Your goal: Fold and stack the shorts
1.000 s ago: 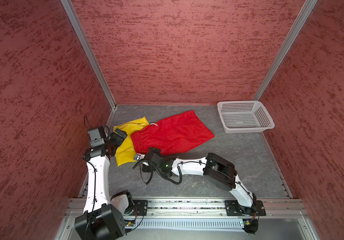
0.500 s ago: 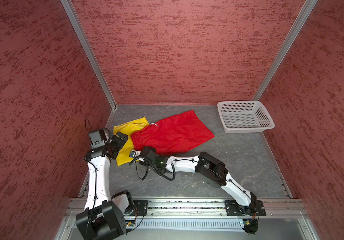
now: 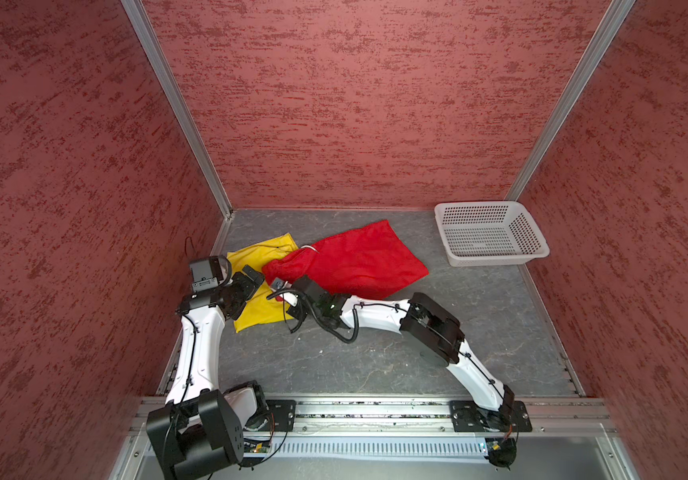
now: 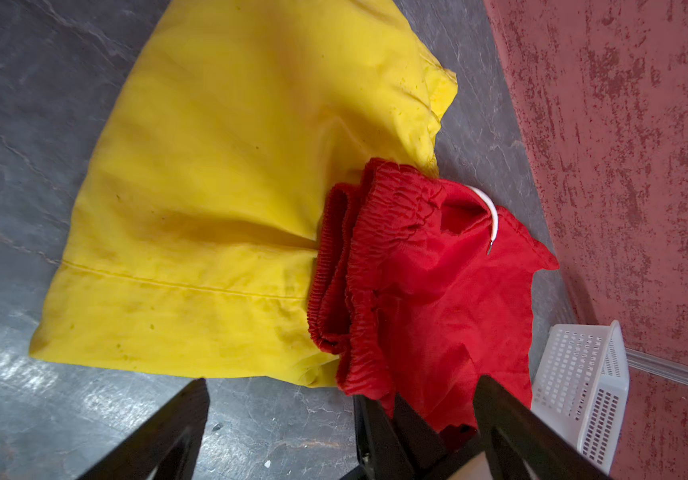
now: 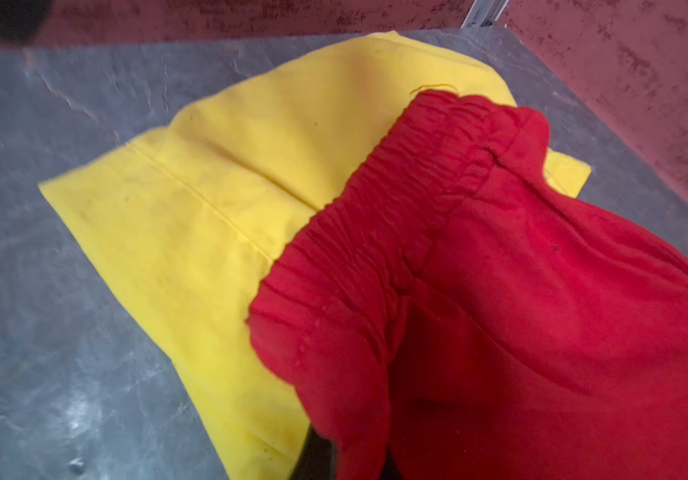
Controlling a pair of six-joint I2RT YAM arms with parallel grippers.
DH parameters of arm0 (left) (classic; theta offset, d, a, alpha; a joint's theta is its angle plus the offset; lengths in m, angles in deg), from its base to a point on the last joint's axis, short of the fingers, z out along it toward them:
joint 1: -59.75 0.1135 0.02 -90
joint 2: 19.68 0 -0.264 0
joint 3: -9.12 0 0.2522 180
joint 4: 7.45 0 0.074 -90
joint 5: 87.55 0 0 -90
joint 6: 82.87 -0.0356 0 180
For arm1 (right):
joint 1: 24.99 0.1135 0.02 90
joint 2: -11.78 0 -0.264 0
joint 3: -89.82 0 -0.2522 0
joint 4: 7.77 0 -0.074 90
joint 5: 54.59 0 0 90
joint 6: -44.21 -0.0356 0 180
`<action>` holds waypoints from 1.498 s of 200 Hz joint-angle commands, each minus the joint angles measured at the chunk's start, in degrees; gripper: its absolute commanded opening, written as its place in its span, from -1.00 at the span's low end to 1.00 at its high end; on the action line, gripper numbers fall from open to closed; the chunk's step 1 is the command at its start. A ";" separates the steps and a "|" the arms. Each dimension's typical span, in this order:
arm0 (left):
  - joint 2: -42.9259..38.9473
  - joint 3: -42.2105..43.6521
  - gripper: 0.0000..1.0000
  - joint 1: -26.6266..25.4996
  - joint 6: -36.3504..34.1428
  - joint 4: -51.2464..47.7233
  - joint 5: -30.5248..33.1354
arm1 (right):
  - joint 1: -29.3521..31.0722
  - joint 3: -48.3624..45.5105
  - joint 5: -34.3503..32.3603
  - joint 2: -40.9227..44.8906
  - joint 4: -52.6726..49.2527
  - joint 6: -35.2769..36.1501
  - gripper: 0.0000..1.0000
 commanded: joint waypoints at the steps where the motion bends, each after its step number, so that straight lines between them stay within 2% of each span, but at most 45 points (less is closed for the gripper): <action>1: 1.36 -0.45 0.99 -2.00 1.76 1.98 0.71 | -4.28 -1.26 12.39 5.43 1.73 -13.43 -1.00; 32: 4.03 -0.49 0.99 -5.33 5.92 6.47 -0.57 | -8.06 -8.13 19.20 8.88 9.82 -22.80 -1.00; 71: 3.43 3.19 0.99 -8.42 15.73 17.34 -2.21 | -8.96 -12.06 18.69 10.51 12.89 -24.52 -1.00; 100: 2.19 5.83 0.99 -12.90 21.09 22.85 0.85 | -9.27 -13.96 19.38 10.84 15.54 -26.19 -1.00; 124: 4.94 5.68 0.99 -16.79 22.50 24.61 3.21 | -9.41 -14.58 19.98 10.95 16.88 -27.05 -1.00; 154: 10.01 4.22 0.99 -18.77 23.32 26.01 4.02 | -9.41 -15.37 20.76 11.13 17.97 -27.70 -1.00; 178: 13.48 1.39 1.00 -21.07 22.76 22.11 5.48 | -9.49 -15.76 20.45 11.30 18.55 -27.89 -1.00; 194: 15.07 0.76 0.99 -21.73 22.94 20.29 6.14 | -9.63 -16.18 20.49 11.54 19.48 -28.43 -1.00; 222: 17.26 1.88 1.00 -21.78 24.14 23.07 5.87 | -9.69 -17.43 21.70 12.16 21.43 -29.91 -1.00; 263: 20.93 2.14 0.67 -21.66 25.42 29.14 5.44 | -9.71 -20.20 24.28 12.51 25.93 -34.42 -1.00; 287: 22.44 1.13 0.37 -21.04 24.90 31.67 4.30 | -9.50 -21.31 26.36 12.31 28.34 -37.30 -1.00; 299: 23.16 0.62 0.11 -20.47 24.50 33.45 2.67 | -9.30 -21.85 26.55 12.55 28.59 -37.78 -0.93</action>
